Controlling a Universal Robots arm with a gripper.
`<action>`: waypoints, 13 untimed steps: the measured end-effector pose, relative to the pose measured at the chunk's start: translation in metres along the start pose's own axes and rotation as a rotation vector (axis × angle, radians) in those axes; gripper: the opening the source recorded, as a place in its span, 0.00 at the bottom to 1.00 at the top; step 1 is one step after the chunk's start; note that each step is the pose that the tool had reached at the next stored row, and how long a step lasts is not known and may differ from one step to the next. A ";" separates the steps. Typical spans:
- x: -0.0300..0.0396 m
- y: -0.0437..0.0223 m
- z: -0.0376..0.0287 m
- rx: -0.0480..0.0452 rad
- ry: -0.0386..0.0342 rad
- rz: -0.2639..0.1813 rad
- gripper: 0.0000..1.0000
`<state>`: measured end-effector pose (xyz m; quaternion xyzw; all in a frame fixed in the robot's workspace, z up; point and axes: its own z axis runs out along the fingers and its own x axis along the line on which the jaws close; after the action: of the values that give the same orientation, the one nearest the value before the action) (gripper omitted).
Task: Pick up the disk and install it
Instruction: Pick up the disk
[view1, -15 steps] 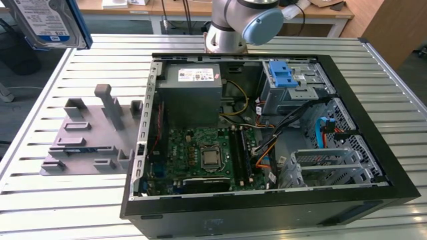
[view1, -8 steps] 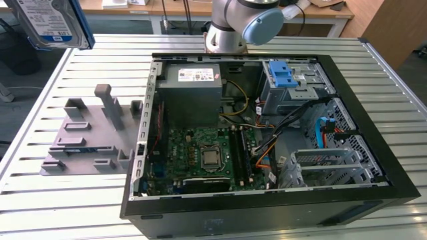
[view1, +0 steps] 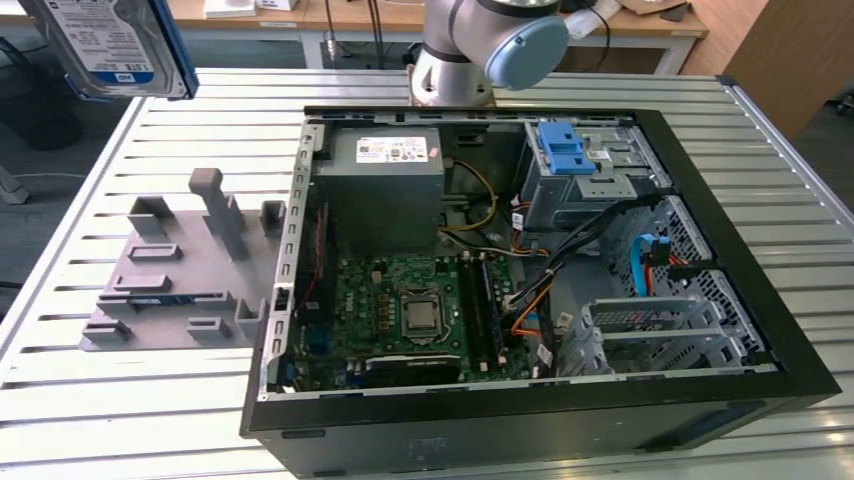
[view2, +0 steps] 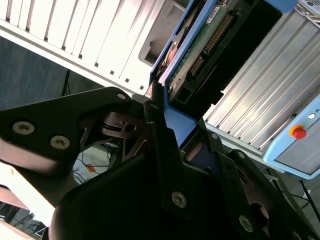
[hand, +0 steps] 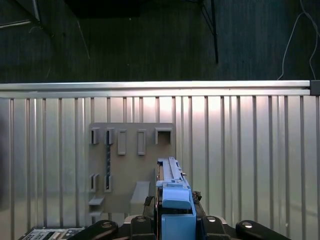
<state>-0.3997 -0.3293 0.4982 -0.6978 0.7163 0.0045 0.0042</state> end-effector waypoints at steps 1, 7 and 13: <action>0.0001 -0.0011 0.0000 -0.0001 0.0000 0.000 0.36; 0.0022 -0.0079 0.0000 -0.0002 0.0001 0.000 0.36; 0.0047 -0.0140 -0.0001 -0.0004 0.0000 0.000 0.36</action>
<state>-0.3859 -0.3344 0.4982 -0.6977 0.7163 0.0046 0.0040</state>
